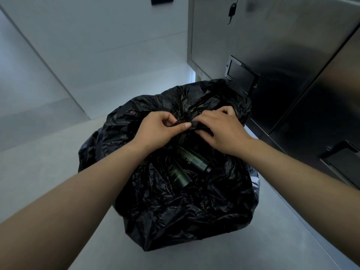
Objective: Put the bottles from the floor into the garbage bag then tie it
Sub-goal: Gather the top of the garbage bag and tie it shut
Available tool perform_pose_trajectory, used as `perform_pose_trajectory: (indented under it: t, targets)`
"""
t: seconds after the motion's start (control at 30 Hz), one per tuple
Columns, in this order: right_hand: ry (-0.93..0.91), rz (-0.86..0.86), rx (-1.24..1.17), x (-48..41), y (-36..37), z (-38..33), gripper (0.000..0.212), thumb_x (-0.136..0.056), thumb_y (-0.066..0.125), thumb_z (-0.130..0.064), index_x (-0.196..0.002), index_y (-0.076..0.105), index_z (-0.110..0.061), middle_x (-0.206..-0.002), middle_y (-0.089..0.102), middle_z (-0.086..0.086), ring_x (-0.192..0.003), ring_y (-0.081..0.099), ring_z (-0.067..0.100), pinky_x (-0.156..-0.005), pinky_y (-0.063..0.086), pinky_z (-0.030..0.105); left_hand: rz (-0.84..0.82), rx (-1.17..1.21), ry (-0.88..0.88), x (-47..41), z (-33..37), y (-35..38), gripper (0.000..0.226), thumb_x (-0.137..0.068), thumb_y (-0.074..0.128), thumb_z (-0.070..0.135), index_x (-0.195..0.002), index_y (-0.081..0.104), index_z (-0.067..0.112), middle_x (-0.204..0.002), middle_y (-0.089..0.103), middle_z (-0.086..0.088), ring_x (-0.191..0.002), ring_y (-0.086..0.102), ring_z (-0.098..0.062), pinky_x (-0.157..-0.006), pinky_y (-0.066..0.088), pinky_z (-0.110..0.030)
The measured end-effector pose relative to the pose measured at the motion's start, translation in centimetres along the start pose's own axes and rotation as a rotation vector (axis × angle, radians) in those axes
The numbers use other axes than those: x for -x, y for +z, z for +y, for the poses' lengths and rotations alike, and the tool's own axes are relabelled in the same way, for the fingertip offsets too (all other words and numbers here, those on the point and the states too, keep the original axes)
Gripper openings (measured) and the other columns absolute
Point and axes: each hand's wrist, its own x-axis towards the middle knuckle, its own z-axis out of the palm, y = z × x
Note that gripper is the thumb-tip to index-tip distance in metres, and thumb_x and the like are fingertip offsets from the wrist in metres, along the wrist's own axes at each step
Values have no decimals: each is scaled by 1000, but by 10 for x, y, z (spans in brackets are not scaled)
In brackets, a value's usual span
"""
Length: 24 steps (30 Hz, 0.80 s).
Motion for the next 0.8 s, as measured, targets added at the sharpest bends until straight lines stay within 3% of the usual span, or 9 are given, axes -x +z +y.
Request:
perform_pose_trajectory:
  t: [0.1, 0.2, 0.33, 0.43, 0.6, 0.8]
  targets:
    - [10, 21, -8, 2, 0, -2, 50, -84, 62, -27, -131, 45, -29, -107, 65, -9, -97, 61, 15, -92, 25, 35, 7, 3, -71, -1, -1, 1, 40, -69, 76, 49, -54, 55, 19, -42, 47, 12, -36, 39, 1, -39, 28, -10]
    - [-3, -22, -26, 4, -1, -3, 67, -83, 63, -27, -140, 29, -40, -96, 64, -10, -91, 60, 13, -92, 25, 35, -43, -16, -97, -1, -2, 2, 42, -69, 78, 47, -49, 51, 21, -36, 45, 12, -33, 38, 0, -37, 27, -10]
    - [-33, 27, 15, 5, 3, 1, 52, -80, 67, -21, -129, 53, -32, -90, 62, -5, -87, 62, 18, -91, 30, 43, -82, -70, -47, 0, -2, 1, 41, -65, 77, 53, -58, 61, 16, -48, 51, 9, -41, 42, -2, -43, 32, -13]
    - [-6, 67, 17, 3, 4, 1, 41, -79, 67, -18, -119, 62, -28, -88, 62, -3, -85, 63, 20, -91, 32, 47, -91, -52, -12, 2, 1, -1, 32, -64, 78, 52, -68, 65, 23, -56, 57, 11, -47, 48, 3, -48, 35, -10]
    - [69, 173, -9, 1, 2, 1, 36, -79, 67, -16, -113, 64, -28, -87, 62, -4, -85, 62, 19, -90, 30, 43, -5, 65, 176, 7, 3, -7, 35, -69, 80, 35, -100, 64, 36, -90, 67, 10, -88, 62, 2, -77, 44, -12]
    - [39, 218, -60, -2, -2, -3, 32, -78, 69, -18, -109, 65, -24, -88, 62, -7, -85, 62, 16, -89, 31, 41, 102, -80, 302, 8, 7, -5, 24, -76, 76, 25, -100, 74, 23, -88, 69, 4, -82, 62, -5, -74, 40, -7]
